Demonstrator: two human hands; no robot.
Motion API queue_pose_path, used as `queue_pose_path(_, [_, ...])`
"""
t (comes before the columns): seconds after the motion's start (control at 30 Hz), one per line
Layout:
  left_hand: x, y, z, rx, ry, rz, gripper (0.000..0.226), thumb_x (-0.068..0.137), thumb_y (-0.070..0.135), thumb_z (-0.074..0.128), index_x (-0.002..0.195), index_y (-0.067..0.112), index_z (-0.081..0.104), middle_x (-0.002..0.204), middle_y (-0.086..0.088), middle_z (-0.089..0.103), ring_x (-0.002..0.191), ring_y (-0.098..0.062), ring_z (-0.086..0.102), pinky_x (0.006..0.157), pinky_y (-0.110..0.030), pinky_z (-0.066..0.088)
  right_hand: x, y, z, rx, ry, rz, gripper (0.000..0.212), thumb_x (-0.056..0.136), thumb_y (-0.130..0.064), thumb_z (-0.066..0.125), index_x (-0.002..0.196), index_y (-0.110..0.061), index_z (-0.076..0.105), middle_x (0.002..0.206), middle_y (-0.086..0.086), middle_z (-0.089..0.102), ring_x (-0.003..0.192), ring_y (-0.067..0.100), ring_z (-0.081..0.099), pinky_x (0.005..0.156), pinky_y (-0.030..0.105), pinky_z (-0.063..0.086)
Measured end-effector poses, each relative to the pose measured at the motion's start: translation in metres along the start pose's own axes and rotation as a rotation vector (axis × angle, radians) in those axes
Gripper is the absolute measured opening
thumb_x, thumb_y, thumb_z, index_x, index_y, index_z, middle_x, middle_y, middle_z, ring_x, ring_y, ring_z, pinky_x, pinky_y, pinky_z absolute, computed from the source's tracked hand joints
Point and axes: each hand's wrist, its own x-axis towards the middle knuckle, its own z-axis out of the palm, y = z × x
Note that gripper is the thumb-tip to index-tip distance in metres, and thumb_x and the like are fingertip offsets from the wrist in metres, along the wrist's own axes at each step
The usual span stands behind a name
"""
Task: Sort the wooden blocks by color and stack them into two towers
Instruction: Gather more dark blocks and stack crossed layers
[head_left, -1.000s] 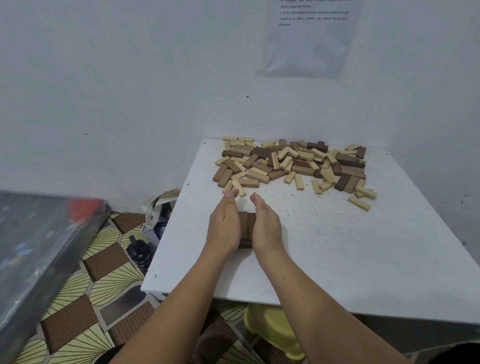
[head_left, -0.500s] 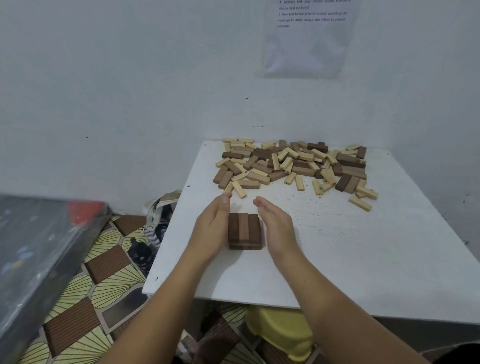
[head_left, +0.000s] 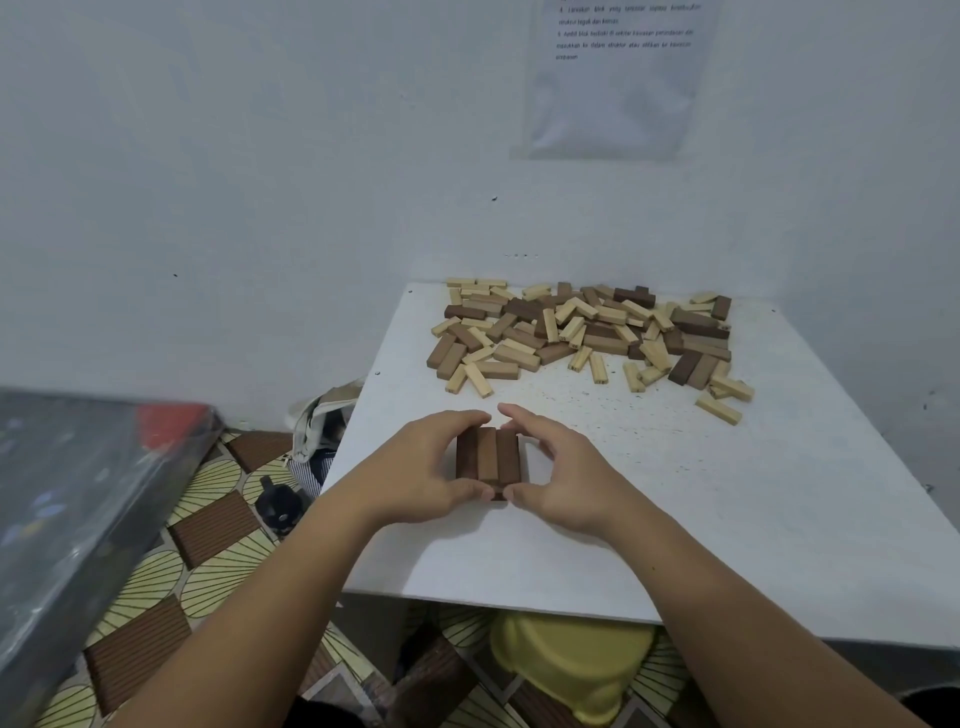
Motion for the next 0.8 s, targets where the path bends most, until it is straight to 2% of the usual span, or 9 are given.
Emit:
queue_pose_path(0.1, [0.0056,0.0024,0.0011,-0.018,-0.012,0.002,0.085,0.081,0.039,0.087,0.154,0.033,0.043,0.150,0.015,0.051,0.135,-0.004,0.046,0.115,-0.028,0.037,0.0005,0.0011,0.0012,-0.005,0.034,-0.002,0.092,0.079,-0.017,0.083,0.152,-0.046,0.037,0.142,-0.017,0.052,0.139,0.006,0.042,0.119,0.034,0.034])
queue_pose_path(0.23, [0.0084,0.0042,0.0016,-0.036,-0.011,0.019,0.084,0.081,0.034,0.087,0.153,0.036,0.044,0.143,0.016,0.056,0.131,-0.003,0.050,0.110,-0.024,0.038,0.0011,0.0040,0.0026,0.014,0.055,-0.011,0.091,0.077,-0.018,0.083,0.152,-0.046,0.039,0.142,-0.016,0.053,0.139,0.005,0.043,0.120,0.035,0.034])
queue_pose_path(0.5, [0.0114,0.0022,0.0004,-0.065,-0.023,0.023,0.085,0.081,0.034,0.088,0.153,0.038,0.043,0.139,0.015,0.058,0.130,-0.005,0.052,0.112,-0.030,0.042,0.0018,0.0047,0.0033,0.009,0.057,-0.021,0.092,0.079,-0.018,0.083,0.153,-0.047,0.036,0.145,-0.014,0.051,0.140,0.007,0.042,0.119,0.035,0.035])
queue_pose_path(0.8, [0.0114,-0.0010,0.0023,-0.068,-0.022,0.020,0.091,0.080,0.034,0.088,0.155,0.038,0.037,0.143,0.015,0.056,0.133,-0.004,0.050,0.115,-0.029,0.039,0.0018,0.0048,0.0027,0.012,0.034,-0.021,0.097,0.080,-0.018,0.082,0.156,-0.048,0.029,0.139,-0.017,0.053,0.138,0.006,0.043,0.111,0.025,0.033])
